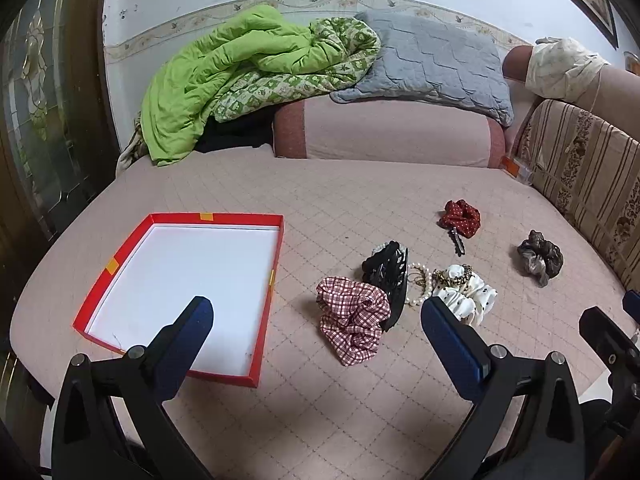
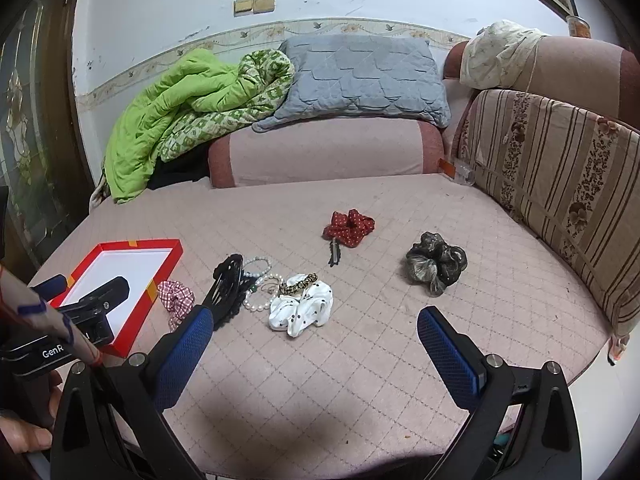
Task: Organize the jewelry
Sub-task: 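Grasp the pink plaid scrunchie with the left gripper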
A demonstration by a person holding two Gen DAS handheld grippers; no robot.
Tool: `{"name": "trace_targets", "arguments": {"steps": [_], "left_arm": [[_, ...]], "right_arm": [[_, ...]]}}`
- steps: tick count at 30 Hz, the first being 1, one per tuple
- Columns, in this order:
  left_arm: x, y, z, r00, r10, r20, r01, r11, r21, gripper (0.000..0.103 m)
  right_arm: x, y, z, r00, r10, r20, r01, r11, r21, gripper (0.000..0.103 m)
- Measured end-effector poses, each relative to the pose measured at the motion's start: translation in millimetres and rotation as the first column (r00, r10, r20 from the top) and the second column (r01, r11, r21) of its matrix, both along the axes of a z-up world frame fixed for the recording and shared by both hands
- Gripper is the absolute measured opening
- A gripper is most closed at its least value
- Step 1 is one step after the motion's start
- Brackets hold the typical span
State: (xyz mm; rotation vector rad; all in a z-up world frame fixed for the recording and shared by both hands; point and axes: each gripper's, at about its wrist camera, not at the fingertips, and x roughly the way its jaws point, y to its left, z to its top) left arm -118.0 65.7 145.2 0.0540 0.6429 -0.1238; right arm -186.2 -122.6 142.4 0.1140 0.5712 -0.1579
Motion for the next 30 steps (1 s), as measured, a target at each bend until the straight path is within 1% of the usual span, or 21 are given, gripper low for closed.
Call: {"name": "trace_targets", "arguments": {"steps": [4, 30], "left_arm": [[-1.9, 1.1, 2.1, 1.000, -0.001, 0.012, 0.001, 1.000, 0.000, 0.103], [-2.8, 2.8, 1.5, 1.000, 0.009, 0.001, -0.009, 1.000, 0.006, 0.103]], "right_arm": [[-0.4, 1.4, -0.1, 1.000, 0.003, -0.003, -0.003, 1.000, 0.001, 0.103], [5.6, -0.1, -9.2, 1.000, 0.014, -0.027, -0.013, 1.000, 0.026, 0.103]]}}
